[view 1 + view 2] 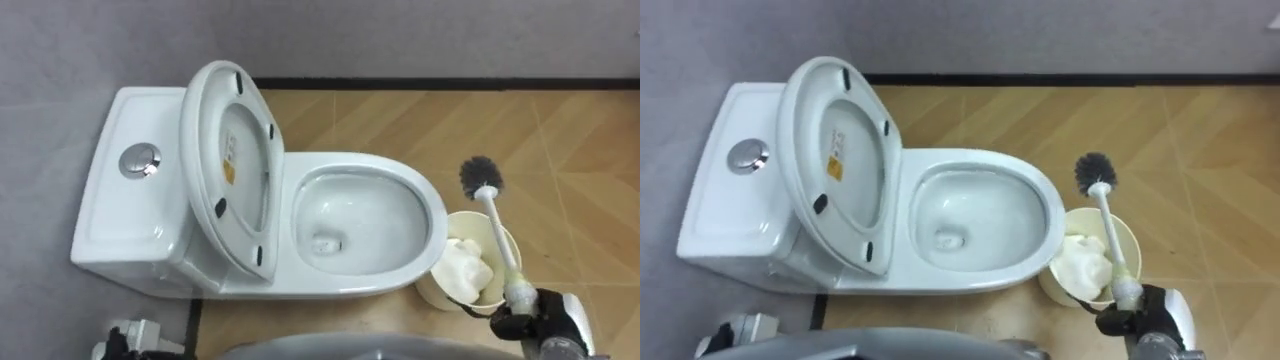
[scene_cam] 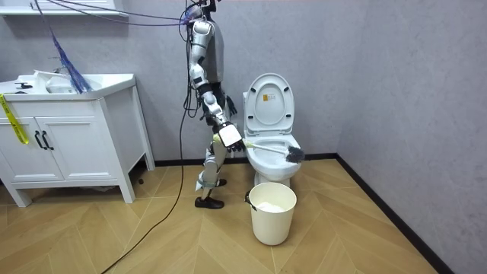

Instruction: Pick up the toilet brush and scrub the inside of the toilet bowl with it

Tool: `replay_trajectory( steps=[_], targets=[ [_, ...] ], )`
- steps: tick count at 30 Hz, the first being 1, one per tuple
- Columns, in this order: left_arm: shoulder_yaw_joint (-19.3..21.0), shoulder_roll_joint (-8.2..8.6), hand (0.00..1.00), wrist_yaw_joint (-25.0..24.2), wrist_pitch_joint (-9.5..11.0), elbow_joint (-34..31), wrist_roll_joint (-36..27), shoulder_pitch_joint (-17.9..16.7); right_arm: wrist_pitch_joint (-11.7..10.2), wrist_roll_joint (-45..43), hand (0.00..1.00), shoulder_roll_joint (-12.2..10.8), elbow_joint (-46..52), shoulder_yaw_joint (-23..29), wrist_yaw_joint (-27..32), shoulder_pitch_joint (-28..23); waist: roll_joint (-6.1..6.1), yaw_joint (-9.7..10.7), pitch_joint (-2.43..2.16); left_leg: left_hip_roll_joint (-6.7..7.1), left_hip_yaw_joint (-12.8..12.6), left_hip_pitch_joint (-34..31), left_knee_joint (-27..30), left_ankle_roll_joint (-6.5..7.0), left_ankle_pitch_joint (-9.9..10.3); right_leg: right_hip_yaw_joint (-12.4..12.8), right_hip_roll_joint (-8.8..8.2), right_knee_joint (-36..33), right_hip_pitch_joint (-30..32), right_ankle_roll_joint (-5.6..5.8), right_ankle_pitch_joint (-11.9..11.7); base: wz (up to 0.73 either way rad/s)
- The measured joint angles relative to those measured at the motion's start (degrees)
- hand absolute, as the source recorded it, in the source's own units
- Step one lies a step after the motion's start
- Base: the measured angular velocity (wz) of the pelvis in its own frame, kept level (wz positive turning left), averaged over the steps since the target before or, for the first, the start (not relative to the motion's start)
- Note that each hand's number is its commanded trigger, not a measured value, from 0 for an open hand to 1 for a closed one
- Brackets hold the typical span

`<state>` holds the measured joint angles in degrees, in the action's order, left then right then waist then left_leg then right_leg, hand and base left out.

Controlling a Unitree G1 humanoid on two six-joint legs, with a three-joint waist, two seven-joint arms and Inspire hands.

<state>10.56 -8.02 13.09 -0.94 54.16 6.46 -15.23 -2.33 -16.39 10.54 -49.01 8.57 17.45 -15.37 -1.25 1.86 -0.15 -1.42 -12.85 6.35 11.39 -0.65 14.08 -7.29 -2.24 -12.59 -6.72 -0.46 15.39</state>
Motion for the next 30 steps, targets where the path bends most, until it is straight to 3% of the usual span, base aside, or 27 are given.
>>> replay_trajectory(
  steps=[2,3,4,8,12,18,30],
  targets=[
    [-0.1,0.34,0.0,-0.1,0.2,0.0,0.0,0.2,-0.2,0.7,1.0,-0.3,0.0,0.1,1.2,-0.3,-0.29,0.3,-0.18,-0.05,-1.1,0.7,-0.4,0.0,0.0,0.8,0.06,0.1,0.0,0.11,-0.1,-0.31],
    [-0.1,0.37,0.0,-0.1,0.2,0.2,0.7,0.2,-0.2,0.6,0.54,-0.8,0.0,0.3,2.1,-0.6,-0.34,0.7,-0.26,-0.02,-1.1,1.0,-0.7,0.0,0.0,0.8,0.05,0.2,-0.2,0.13,-0.2,-0.24],
    [-0.1,0.35,0.0,-0.1,0.2,0.5,1.2,0.3,-0.2,0.6,0.0,-1.5,0.0,0.9,2.9,-0.9,-0.44,1.0,-0.35,0.0,-1.2,1.1,-0.8,0.01,0.0,0.9,0.05,0.2,-0.2,0.17,-0.2,-0.1],
    [-0.3,0.54,0.0,-0.1,0.2,2.0,2.1,0.3,-0.2,1.2,0.0,-2.6,-0.7,1.6,4.0,-1.7,-0.2,1.1,-0.42,-0.09,-1.4,1.3,-1.1,0.01,0.0,1.4,0.31,1.2,-0.3,0.23,-1.0,-0.07],
    [-0.3,0.51,0.0,0.2,0.2,4.1,2.1,0.4,-0.2,1.4,0.0,-2.7,-3.5,1.7,5.2,-1.4,0.05,1.2,-0.11,-0.06,-1.4,1.4,-1.3,0.01,0.0,1.5,0.35,2.0,-0.6,0.32,-1.3,-0.01],
    [-0.1,0.51,0.0,0.2,-0.1,4.9,2.9,-0.3,0.0,1.3,0.0,-2.7,-7.9,1.7,5.2,-1.1,0.52,1.0,-0.07,-0.09,-1.4,1.4,-1.3,0.03,0.0,1.6,0.39,1.9,-0.6,0.31,-1.3,0.0],
    [-0.1,0.51,0.0,-0.8,-1.0,4.9,3.2,-0.6,2.3,0.6,0.0,-2.8,-9.9,1.7,4.2,-1.5,0.43,0.8,0.04,-0.1,-1.4,1.5,-1.3,0.03,0.0,2.4,0.48,1.9,-0.4,0.3,-1.4,0.0]
  ],
)
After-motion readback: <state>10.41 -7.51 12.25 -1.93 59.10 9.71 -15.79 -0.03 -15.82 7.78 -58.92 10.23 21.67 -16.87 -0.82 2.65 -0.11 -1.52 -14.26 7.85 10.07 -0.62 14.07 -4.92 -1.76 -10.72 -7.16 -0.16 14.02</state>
